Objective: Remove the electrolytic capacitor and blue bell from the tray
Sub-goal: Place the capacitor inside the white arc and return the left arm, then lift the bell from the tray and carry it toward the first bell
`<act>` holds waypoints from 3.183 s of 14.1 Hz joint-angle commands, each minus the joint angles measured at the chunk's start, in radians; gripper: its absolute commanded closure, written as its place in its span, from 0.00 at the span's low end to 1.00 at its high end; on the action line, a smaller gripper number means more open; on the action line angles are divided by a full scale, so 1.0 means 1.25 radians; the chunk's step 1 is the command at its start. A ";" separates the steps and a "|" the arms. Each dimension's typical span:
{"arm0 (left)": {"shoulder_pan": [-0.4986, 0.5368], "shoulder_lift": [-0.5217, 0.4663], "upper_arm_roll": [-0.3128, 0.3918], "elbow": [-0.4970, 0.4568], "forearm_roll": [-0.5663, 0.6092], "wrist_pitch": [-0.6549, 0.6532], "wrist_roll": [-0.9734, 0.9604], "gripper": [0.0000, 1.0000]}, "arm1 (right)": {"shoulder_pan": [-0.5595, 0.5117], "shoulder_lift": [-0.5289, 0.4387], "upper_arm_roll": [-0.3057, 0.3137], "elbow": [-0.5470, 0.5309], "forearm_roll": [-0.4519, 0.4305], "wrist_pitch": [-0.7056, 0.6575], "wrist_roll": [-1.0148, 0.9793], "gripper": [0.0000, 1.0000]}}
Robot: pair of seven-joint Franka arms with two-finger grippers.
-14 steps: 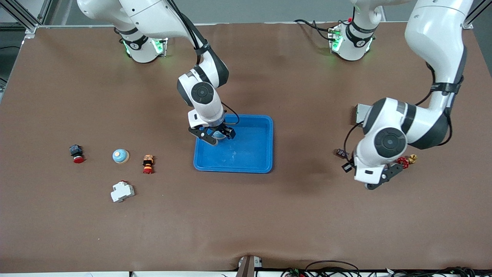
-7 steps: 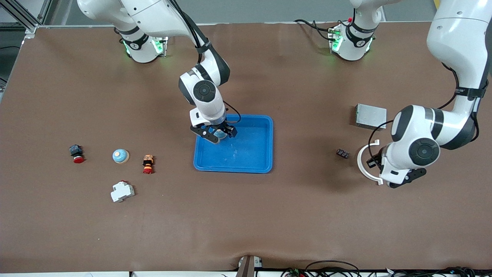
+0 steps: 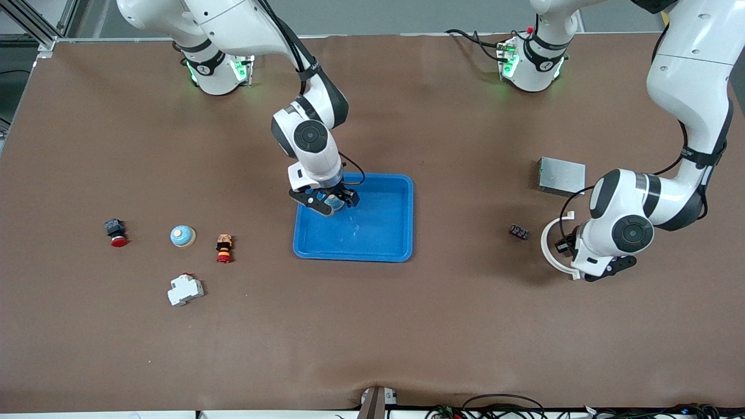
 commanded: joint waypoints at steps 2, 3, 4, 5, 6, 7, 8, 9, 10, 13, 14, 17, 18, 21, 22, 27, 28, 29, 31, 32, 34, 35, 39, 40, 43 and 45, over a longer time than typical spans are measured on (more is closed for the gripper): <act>0.012 -0.020 -0.007 -0.016 0.018 0.009 0.000 0.74 | 0.012 -0.017 -0.007 -0.021 -0.011 0.011 0.002 0.00; 0.012 -0.022 -0.007 -0.016 0.018 0.009 -0.002 0.44 | 0.012 -0.016 -0.007 -0.021 -0.013 0.011 0.002 0.00; 0.011 -0.023 -0.009 -0.015 0.018 0.009 -0.011 0.00 | 0.013 -0.015 -0.007 -0.021 -0.017 0.011 0.002 0.00; 0.009 -0.029 -0.010 -0.013 0.015 0.008 -0.017 0.00 | 0.013 -0.013 -0.007 -0.021 -0.028 0.010 0.002 0.00; 0.009 -0.039 -0.012 -0.008 0.010 0.004 -0.019 0.00 | 0.013 -0.012 -0.007 -0.021 -0.030 0.008 0.002 0.00; 0.009 -0.053 -0.012 -0.002 0.009 0.002 -0.011 0.00 | 0.013 -0.008 -0.007 -0.021 -0.030 0.009 0.002 0.00; 0.009 -0.066 -0.015 0.011 0.009 0.000 -0.008 0.00 | 0.013 -0.008 -0.007 -0.019 -0.031 0.010 0.002 0.00; 0.009 -0.087 -0.018 0.017 0.009 0.000 -0.004 0.00 | 0.013 -0.008 -0.009 -0.019 -0.031 0.010 0.002 0.00; 0.012 -0.107 -0.023 0.024 0.004 0.000 0.000 0.00 | 0.013 -0.007 -0.007 -0.019 -0.031 0.010 0.002 0.00; 0.011 -0.160 -0.048 0.076 -0.016 -0.050 0.006 0.00 | 0.013 -0.007 -0.007 -0.019 -0.031 0.010 0.004 0.00; 0.011 -0.173 -0.065 0.105 -0.029 -0.098 0.007 0.00 | 0.013 -0.007 -0.007 -0.019 -0.030 0.010 0.004 0.00; 0.009 -0.182 -0.093 0.219 -0.037 -0.248 0.038 0.00 | 0.014 -0.007 -0.009 -0.019 -0.031 0.010 0.004 0.00; 0.012 -0.182 -0.102 0.250 -0.043 -0.282 0.066 0.00 | 0.014 -0.007 -0.009 -0.019 -0.031 0.010 0.004 0.00; 0.007 -0.198 -0.120 0.299 -0.057 -0.352 0.146 0.00 | 0.014 -0.007 -0.007 -0.019 -0.031 0.010 0.004 0.00; 0.011 -0.209 -0.132 0.302 -0.057 -0.362 0.154 0.00 | 0.014 -0.006 -0.007 -0.019 -0.031 0.010 0.004 0.00; 0.029 -0.299 -0.134 0.303 -0.117 -0.366 0.259 0.00 | 0.013 -0.002 -0.007 -0.016 -0.030 0.013 0.007 1.00; 0.028 -0.323 -0.130 0.302 -0.125 -0.366 0.288 0.00 | 0.013 -0.002 -0.007 -0.016 -0.030 0.017 0.007 1.00; 0.024 -0.345 -0.129 0.294 -0.135 -0.370 0.304 0.00 | 0.014 -0.002 -0.007 -0.016 -0.030 0.018 0.007 1.00; -0.015 -0.392 -0.059 0.291 -0.194 -0.431 0.327 0.00 | 0.013 0.000 -0.007 -0.016 -0.030 0.017 0.007 1.00; -0.060 -0.419 0.003 0.277 -0.223 -0.442 0.331 0.00 | 0.013 0.000 -0.007 -0.014 -0.030 0.013 0.005 1.00; -0.124 -0.482 0.101 0.226 -0.289 -0.442 0.354 0.00 | 0.009 -0.002 -0.007 0.010 -0.030 -0.009 -0.002 1.00; -0.138 -0.517 0.136 0.183 -0.337 -0.419 0.404 0.00 | 0.005 -0.005 -0.009 0.030 -0.030 -0.055 -0.006 1.00; -0.248 -0.562 0.273 0.144 -0.362 -0.394 0.471 0.00 | -0.038 -0.013 -0.015 0.167 -0.030 -0.305 -0.056 1.00; -0.266 -0.570 0.289 0.143 -0.366 -0.396 0.468 0.00 | -0.058 -0.022 -0.015 0.187 -0.030 -0.336 -0.089 1.00; -0.268 -0.570 0.287 0.141 -0.363 -0.431 0.484 0.00 | -0.163 -0.068 -0.015 0.187 -0.030 -0.368 -0.245 1.00; -0.269 -0.570 0.285 0.141 -0.357 -0.431 0.504 0.00 | -0.227 -0.098 -0.015 0.183 -0.030 -0.390 -0.345 1.00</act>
